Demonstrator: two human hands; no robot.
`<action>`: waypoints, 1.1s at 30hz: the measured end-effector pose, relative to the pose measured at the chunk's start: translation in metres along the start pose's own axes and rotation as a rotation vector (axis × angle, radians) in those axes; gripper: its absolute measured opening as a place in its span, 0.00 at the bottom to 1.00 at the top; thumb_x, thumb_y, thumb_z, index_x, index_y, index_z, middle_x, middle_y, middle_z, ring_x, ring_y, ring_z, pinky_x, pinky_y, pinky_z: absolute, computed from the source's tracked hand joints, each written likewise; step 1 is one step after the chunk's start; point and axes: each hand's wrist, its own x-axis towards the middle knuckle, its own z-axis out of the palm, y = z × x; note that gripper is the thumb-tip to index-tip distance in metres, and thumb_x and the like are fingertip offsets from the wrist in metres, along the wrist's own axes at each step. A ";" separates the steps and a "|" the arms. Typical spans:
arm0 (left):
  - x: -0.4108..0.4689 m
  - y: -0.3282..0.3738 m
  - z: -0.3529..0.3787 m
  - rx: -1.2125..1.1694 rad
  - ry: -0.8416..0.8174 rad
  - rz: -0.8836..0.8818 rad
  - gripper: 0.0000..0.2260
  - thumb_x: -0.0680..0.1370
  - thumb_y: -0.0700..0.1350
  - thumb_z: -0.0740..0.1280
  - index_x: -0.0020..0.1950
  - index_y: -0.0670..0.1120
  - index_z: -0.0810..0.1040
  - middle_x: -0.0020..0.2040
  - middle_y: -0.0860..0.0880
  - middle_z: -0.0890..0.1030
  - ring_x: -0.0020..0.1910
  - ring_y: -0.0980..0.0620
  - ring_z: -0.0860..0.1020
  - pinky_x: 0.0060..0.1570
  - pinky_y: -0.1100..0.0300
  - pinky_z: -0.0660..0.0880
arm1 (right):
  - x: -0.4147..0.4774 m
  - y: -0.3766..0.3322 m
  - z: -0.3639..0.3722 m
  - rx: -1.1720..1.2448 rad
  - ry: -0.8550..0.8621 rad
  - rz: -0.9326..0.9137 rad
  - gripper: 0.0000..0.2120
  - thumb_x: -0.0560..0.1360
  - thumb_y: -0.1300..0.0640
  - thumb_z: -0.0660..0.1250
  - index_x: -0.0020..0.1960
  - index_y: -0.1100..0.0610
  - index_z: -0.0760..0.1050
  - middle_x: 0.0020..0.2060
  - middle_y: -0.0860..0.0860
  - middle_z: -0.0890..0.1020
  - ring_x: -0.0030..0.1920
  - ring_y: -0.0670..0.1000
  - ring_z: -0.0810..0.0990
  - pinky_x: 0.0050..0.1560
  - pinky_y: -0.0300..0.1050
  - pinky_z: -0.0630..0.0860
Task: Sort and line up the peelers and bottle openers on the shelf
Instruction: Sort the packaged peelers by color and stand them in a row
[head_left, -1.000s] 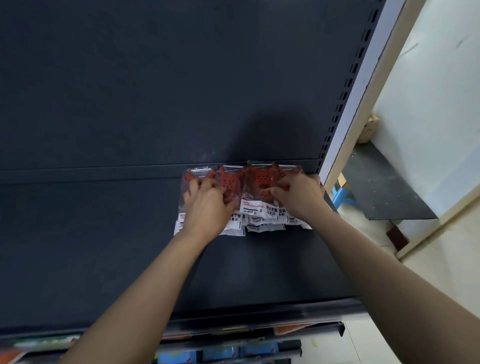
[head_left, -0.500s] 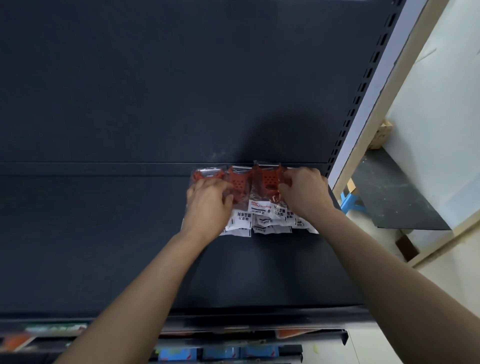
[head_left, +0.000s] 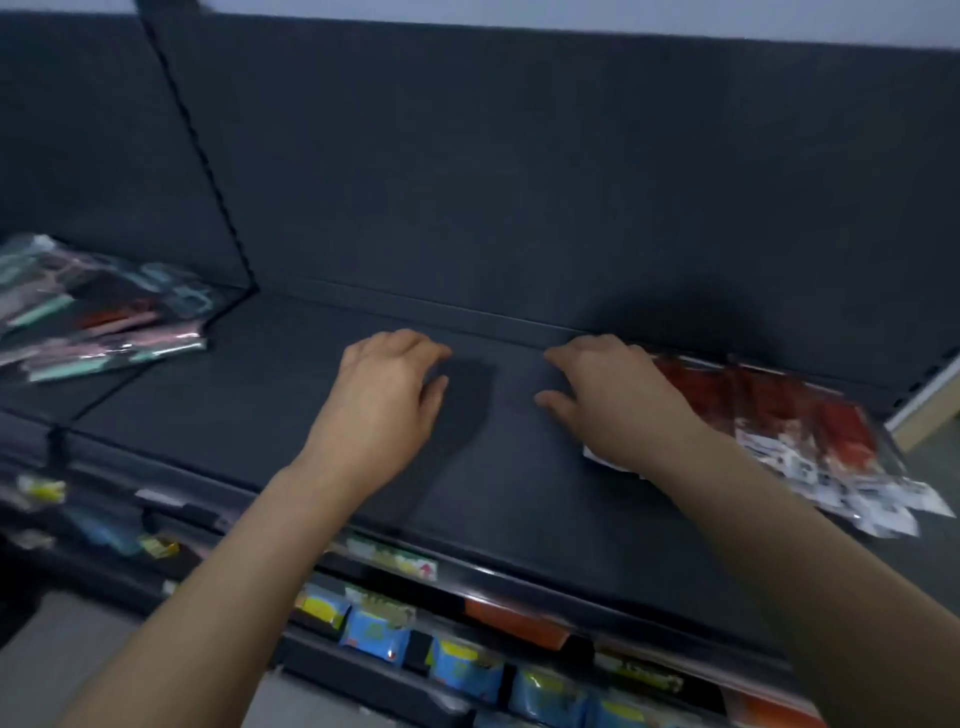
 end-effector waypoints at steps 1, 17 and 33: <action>-0.008 -0.015 -0.011 0.029 -0.001 -0.022 0.11 0.76 0.39 0.67 0.58 0.40 0.79 0.53 0.42 0.80 0.53 0.40 0.77 0.56 0.48 0.69 | 0.008 -0.019 0.000 0.007 0.000 -0.031 0.20 0.78 0.46 0.61 0.64 0.57 0.71 0.60 0.55 0.75 0.62 0.57 0.71 0.60 0.51 0.67; -0.145 -0.210 -0.136 0.183 -0.009 -0.519 0.15 0.77 0.43 0.66 0.63 0.43 0.76 0.58 0.46 0.78 0.52 0.42 0.76 0.57 0.49 0.70 | 0.113 -0.292 0.030 0.126 -0.131 -0.502 0.19 0.79 0.46 0.58 0.64 0.56 0.70 0.60 0.53 0.74 0.61 0.55 0.70 0.61 0.50 0.65; -0.115 -0.384 -0.161 0.247 -0.057 -0.631 0.15 0.79 0.44 0.62 0.65 0.46 0.74 0.59 0.49 0.76 0.55 0.48 0.74 0.60 0.53 0.68 | 0.265 -0.421 0.060 0.183 -0.146 -0.604 0.15 0.78 0.48 0.61 0.61 0.56 0.73 0.58 0.53 0.75 0.59 0.55 0.72 0.58 0.48 0.68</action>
